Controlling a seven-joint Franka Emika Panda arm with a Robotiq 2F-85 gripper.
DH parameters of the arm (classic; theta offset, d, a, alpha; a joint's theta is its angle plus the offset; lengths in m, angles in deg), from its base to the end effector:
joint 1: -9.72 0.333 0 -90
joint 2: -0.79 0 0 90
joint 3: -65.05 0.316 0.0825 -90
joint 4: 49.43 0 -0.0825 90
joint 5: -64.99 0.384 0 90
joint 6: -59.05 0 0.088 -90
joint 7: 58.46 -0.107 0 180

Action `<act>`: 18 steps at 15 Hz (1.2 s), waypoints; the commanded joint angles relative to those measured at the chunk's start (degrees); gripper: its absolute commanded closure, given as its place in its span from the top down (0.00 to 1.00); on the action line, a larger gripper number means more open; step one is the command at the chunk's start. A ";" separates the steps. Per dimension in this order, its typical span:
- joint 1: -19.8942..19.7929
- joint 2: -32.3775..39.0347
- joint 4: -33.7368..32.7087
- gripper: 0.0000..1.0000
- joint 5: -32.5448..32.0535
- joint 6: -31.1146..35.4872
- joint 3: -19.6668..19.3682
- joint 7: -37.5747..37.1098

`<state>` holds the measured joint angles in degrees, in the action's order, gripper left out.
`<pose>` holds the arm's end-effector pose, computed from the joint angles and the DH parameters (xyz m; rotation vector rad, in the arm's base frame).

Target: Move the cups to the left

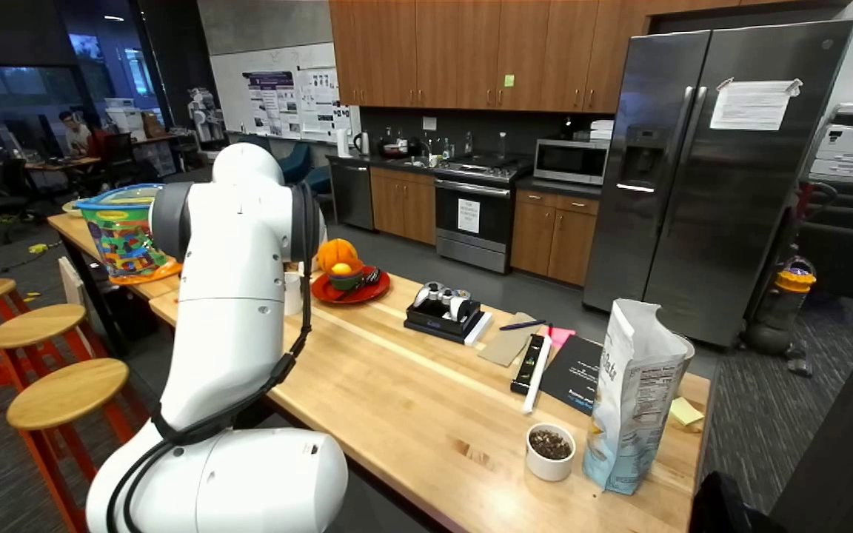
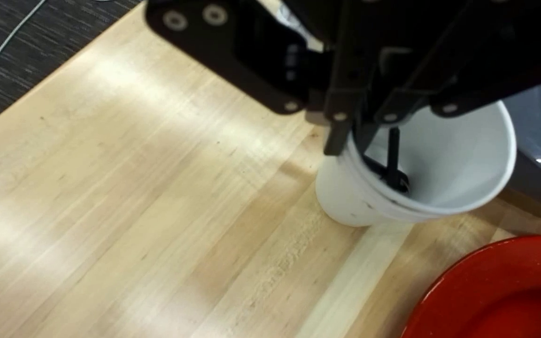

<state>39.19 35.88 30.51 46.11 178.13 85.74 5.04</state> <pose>0.5181 0.5111 0.3766 1.5646 2.5951 0.1516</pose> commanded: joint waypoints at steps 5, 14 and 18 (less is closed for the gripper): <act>1.93 2.76 -3.95 0.49 -1.24 -0.67 -1.10 0.44; 2.82 2.73 -6.44 1.00 -1.65 -1.42 -2.12 0.01; 1.85 -1.90 -5.43 1.00 -1.34 -1.23 -1.82 -1.78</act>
<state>40.97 38.26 24.12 45.50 177.99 84.36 4.91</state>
